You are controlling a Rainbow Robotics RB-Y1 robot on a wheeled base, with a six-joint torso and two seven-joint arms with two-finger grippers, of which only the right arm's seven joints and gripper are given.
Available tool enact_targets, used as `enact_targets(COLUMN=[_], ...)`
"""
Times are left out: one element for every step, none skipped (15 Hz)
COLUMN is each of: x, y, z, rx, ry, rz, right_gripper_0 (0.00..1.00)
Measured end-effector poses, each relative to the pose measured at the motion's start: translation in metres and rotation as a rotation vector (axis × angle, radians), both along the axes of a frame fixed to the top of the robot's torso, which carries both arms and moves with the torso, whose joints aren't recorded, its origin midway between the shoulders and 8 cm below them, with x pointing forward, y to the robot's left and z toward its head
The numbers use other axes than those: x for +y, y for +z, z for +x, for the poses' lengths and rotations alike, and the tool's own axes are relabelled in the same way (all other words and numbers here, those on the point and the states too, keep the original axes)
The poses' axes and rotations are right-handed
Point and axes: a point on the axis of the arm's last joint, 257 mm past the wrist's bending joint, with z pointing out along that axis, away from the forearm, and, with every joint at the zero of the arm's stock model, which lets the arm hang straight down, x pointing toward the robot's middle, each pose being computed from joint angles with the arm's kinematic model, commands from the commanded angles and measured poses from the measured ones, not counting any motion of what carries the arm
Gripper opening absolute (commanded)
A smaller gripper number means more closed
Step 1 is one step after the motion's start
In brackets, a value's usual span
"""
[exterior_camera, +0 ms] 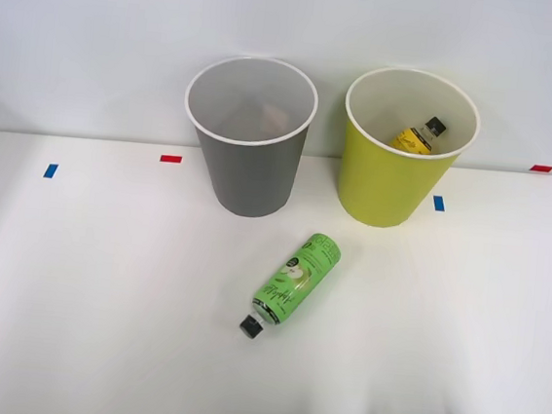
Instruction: Put cans in the gray bin, plastic bottles in the light green bin
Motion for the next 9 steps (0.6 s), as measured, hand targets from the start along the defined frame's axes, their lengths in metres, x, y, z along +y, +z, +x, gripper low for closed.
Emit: enact_targets(x=[0.0000,0.0000,0.0000,0.0000,0.0000,0.0000,0.0000,0.0000,0.0000], y=[0.0000,0.0000,0.0000,0.0000,0.0000,0.0000,0.0000,0.0000,0.0000], z=[0.0000,0.0000,0.0000,0.0000,0.0000,0.0000,0.0000,0.0000,0.0000], rx=[0.000,0.000,0.000,0.000,0.000,0.000,0.000,0.000,0.000], ry=[0.000,0.000,0.000,0.000,0.000,0.000,0.000,0.000,0.000], rz=[0.000,0.000,0.000,0.000,0.000,0.000,0.000,0.000,0.000], right_gripper_0=[1.00,1.00,1.00,1.00,1.00,1.00,1.00,1.00,1.00])
